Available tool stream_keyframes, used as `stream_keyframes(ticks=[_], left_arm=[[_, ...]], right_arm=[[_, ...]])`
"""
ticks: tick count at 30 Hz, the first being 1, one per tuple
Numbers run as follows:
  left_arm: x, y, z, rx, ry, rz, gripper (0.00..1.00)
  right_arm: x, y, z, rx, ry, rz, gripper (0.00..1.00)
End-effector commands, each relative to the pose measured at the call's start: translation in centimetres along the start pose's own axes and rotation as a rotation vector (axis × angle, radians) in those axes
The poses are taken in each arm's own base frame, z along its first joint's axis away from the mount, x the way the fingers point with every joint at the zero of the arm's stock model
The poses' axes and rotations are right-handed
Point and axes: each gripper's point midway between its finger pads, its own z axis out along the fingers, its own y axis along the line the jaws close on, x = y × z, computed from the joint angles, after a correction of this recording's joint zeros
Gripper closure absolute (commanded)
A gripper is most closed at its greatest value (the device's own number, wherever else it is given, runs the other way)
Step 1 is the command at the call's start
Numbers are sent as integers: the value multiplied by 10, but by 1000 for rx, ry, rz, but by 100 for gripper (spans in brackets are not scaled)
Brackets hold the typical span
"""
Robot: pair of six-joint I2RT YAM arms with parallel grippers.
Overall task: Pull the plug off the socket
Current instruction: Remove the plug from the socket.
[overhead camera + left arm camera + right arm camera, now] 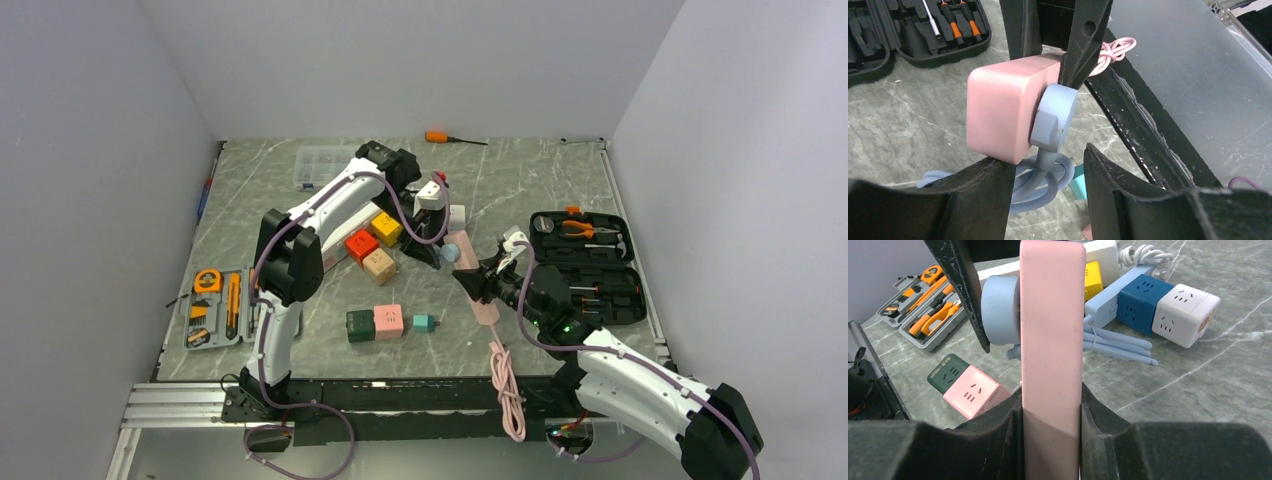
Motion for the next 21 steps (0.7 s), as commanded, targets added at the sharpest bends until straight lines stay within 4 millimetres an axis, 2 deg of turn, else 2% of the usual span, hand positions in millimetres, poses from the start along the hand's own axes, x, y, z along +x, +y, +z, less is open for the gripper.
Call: stream_keyframes(ticks=[1, 8, 12, 14, 15, 16, 17, 21], left_arm=[[-25, -18, 7, 34, -88, -36, 46], [-16, -26, 26, 84, -72, -47, 47], [-4, -26, 28, 90, -46, -60, 53], [2, -26, 29, 93, -32, -74, 59], [4, -25, 29, 93, -28, -76, 68], [5, -24, 29, 93, -22, -69, 93], [5, -22, 29, 92, -19, -71, 100], [4, -20, 29, 90, -17, -65, 100]], right_arm=[[-75, 16, -1, -56, -266, -41, 100], [-80, 20, 1, -75, -287, -34, 100], [-85, 20, 0, -76, -303, -38, 100], [-88, 22, -1, -81, -307, -41, 100], [-88, 22, -1, -83, -306, -44, 100], [-87, 23, 0, -86, -301, -42, 100], [-86, 22, 0, -86, -299, -39, 100], [-82, 23, 2, -92, -290, -29, 100]])
